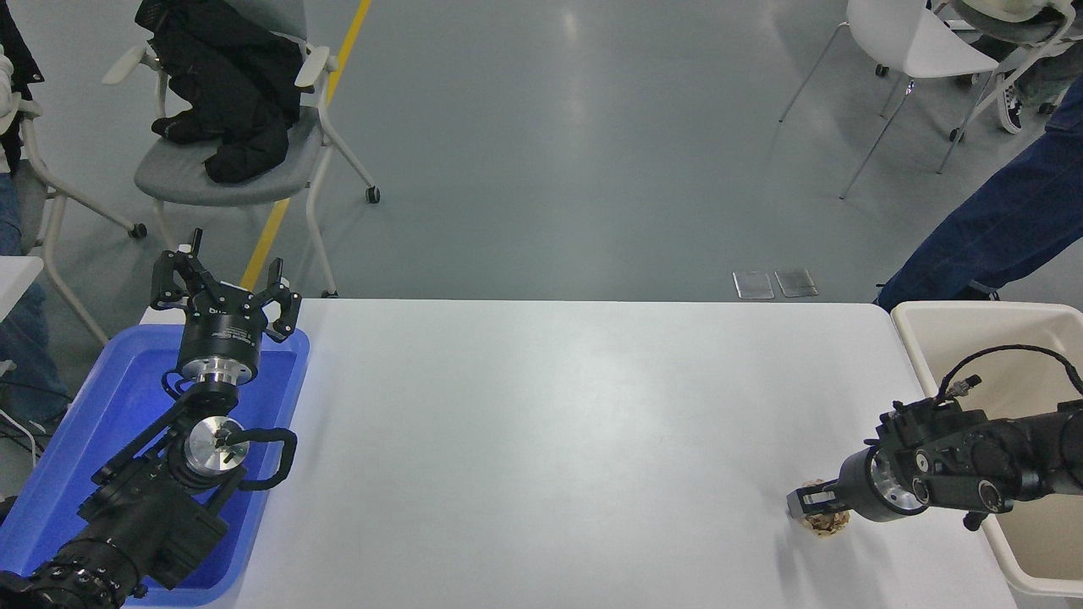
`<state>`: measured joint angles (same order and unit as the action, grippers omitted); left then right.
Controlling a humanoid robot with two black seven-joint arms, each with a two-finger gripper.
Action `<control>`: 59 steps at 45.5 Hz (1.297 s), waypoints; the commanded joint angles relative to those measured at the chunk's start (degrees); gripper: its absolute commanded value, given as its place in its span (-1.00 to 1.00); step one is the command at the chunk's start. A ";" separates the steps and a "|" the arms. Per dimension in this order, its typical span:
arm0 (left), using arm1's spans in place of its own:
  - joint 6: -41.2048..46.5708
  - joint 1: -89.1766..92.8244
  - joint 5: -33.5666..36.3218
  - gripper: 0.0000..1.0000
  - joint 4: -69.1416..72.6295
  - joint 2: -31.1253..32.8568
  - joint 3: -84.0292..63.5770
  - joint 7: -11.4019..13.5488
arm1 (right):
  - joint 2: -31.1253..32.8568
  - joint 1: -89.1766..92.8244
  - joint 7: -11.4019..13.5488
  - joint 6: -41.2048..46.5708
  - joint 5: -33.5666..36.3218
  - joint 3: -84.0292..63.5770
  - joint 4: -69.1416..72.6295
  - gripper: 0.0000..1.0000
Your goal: Pick up paper ball place in dustbin
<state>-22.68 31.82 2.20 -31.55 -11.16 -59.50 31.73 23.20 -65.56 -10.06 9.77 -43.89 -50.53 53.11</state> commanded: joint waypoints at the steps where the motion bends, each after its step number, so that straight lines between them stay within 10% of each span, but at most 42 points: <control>1: 0.00 0.00 0.00 0.98 0.00 0.00 0.00 0.00 | 3.86 -5.10 -0.04 0.42 -1.37 -1.67 4.36 -1.00; 25: 0.00 0.00 0.00 0.98 0.00 0.00 -0.09 -0.09 | 11.69 -55.89 -1.01 4.28 -1.73 -29.80 39.96 -1.00; 59: 0.00 0.00 0.09 0.98 0.00 -0.09 -0.18 -0.17 | 10.63 -75.60 -1.71 19.23 -1.64 -33.50 41.11 -1.00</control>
<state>-22.68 31.82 2.27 -31.55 -11.25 -59.68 31.59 33.87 -138.81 -11.76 27.61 -45.52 -83.25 93.91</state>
